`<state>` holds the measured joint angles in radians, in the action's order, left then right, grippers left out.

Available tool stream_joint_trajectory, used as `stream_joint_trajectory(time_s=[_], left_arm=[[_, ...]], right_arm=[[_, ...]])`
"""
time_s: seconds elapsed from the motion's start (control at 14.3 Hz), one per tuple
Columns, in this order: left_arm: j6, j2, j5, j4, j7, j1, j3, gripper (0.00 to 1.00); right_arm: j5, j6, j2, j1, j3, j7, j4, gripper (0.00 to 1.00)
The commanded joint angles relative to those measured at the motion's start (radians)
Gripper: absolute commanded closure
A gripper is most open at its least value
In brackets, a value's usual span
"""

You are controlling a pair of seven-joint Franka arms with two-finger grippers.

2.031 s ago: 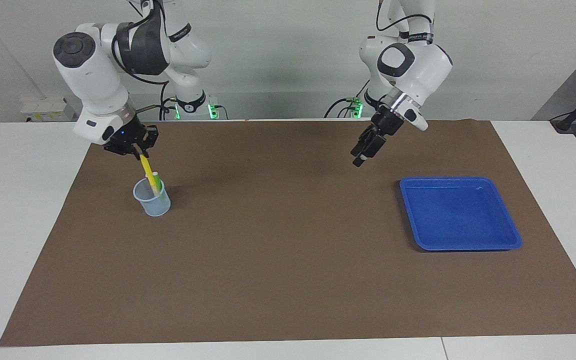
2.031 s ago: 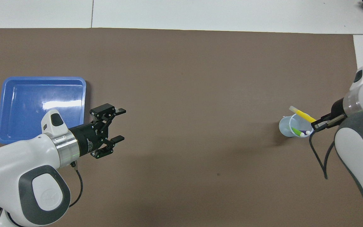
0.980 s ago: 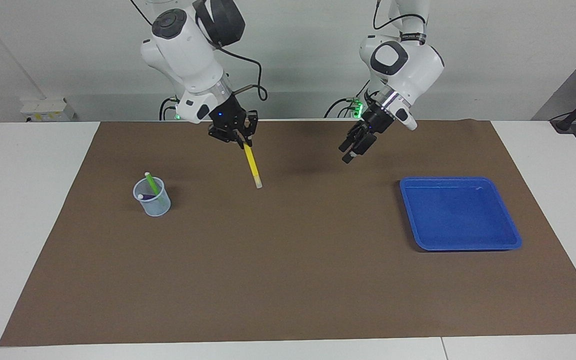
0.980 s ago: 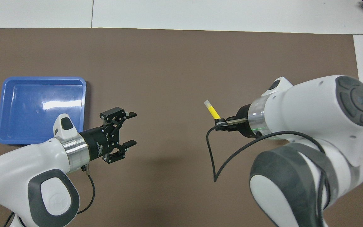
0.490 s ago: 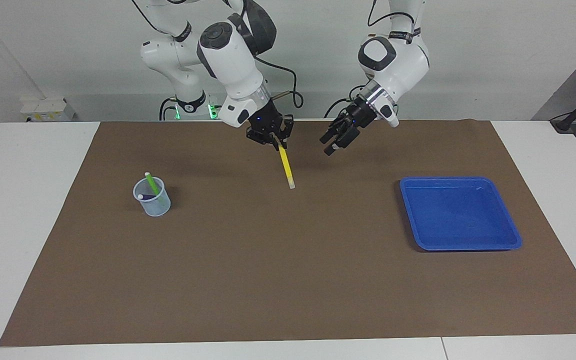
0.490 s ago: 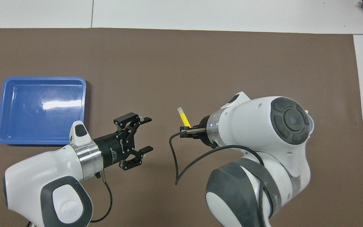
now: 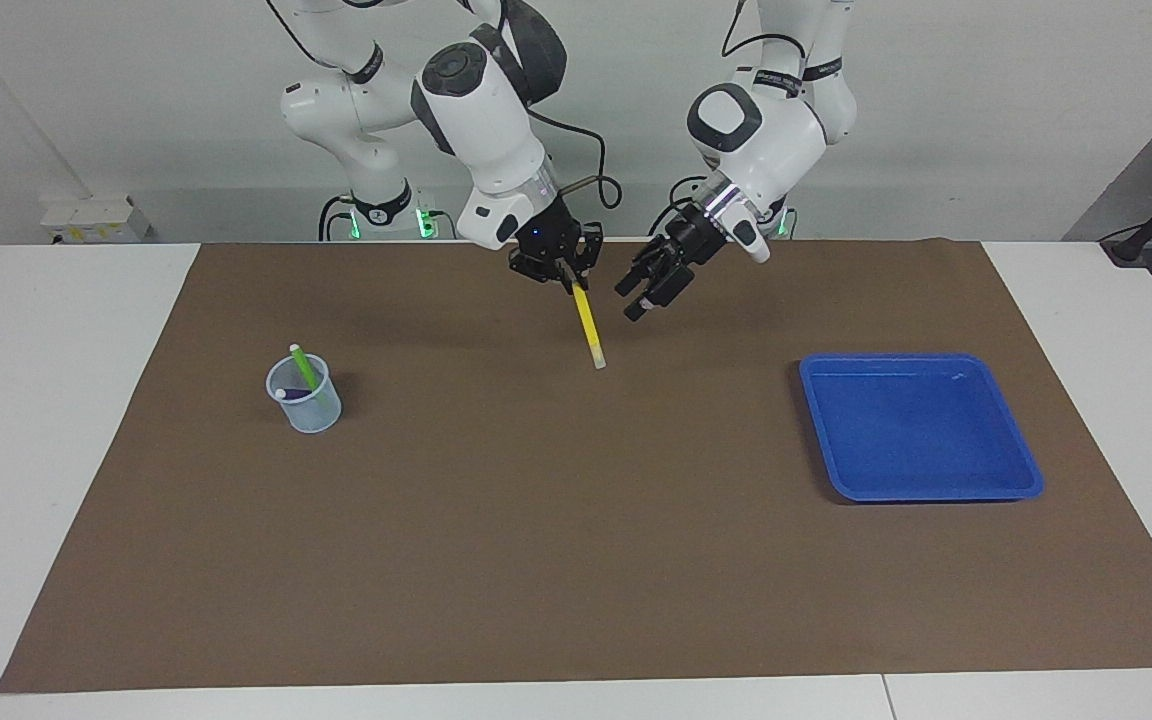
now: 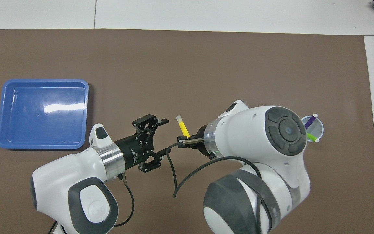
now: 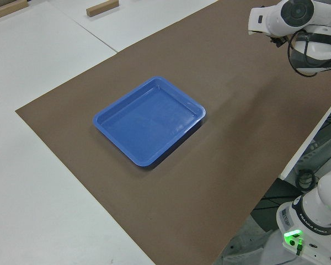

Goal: Right arm passes pens to left for tray arrangement
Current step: 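Carry the yellow pen toward the open left gripper with the right gripper, then close the left gripper on the yellow pen and open the right gripper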

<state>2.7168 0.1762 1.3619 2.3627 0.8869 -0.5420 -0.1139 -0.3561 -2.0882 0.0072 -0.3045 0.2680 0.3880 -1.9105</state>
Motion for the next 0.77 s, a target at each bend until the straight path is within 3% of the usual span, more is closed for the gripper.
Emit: stream_joint_trajectory(time_s=[0.0, 0.35, 0.7], left_arm=[[0.059, -0.076, 0.059, -0.059, 0.001, -0.021, -0.015, 0.0], [0.147, -0.167, 0.095, -0.137, 0.003, -0.042, -0.049, 0.0], [0.156, -0.17, 0.129, -0.14, 0.004, -0.052, -0.069, 0.03]], right_arm=[[-0.029, 0.002, -0.007, 0.002, -0.001, 0.012, -0.005, 1.0], [-0.029, 0.028, -0.01, 0.008, -0.001, 0.005, 0.002, 1.0], [-0.029, 0.03, -0.009, 0.008, -0.001, 0.005, 0.004, 1.0]])
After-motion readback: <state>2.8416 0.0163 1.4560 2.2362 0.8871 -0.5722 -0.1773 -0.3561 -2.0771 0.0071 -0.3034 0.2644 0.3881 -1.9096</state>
